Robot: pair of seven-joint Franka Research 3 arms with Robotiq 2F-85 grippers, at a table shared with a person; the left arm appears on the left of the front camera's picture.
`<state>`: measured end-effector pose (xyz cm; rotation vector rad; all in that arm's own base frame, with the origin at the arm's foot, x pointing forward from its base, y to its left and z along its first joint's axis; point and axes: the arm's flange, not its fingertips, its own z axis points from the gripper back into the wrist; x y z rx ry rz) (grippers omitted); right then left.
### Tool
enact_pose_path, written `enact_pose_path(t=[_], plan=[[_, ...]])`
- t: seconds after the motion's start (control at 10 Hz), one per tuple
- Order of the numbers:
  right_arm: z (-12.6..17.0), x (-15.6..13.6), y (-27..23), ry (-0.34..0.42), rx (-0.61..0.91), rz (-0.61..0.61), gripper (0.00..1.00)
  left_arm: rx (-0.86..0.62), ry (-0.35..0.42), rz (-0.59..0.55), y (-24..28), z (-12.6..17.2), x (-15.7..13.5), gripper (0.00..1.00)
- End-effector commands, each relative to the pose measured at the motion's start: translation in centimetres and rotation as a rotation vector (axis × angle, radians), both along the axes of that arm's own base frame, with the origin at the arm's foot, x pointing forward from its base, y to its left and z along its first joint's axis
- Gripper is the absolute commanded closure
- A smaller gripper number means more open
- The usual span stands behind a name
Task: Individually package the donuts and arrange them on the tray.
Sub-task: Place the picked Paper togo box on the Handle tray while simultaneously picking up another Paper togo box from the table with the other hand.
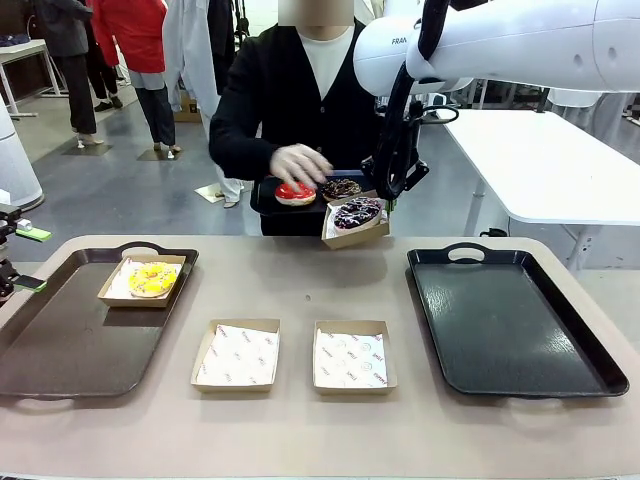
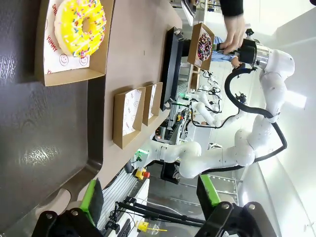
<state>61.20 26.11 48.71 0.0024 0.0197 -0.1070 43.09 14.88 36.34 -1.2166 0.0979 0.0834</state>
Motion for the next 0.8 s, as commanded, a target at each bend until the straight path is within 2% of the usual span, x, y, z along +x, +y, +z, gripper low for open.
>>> enact_pose_path(t=[0.0, 0.7], plan=[[0.06, -0.25, -0.08, -0.007, 0.004, -0.001, 1.0, -0.003, -0.002, 0.001, -0.07, 0.09, -0.14, 0.0], [0.06, -0.25, -0.08, -0.007, 0.004, -0.001, 1.0, -0.003, -0.002, 0.001, -0.07, 0.09, -0.14, 0.0]])
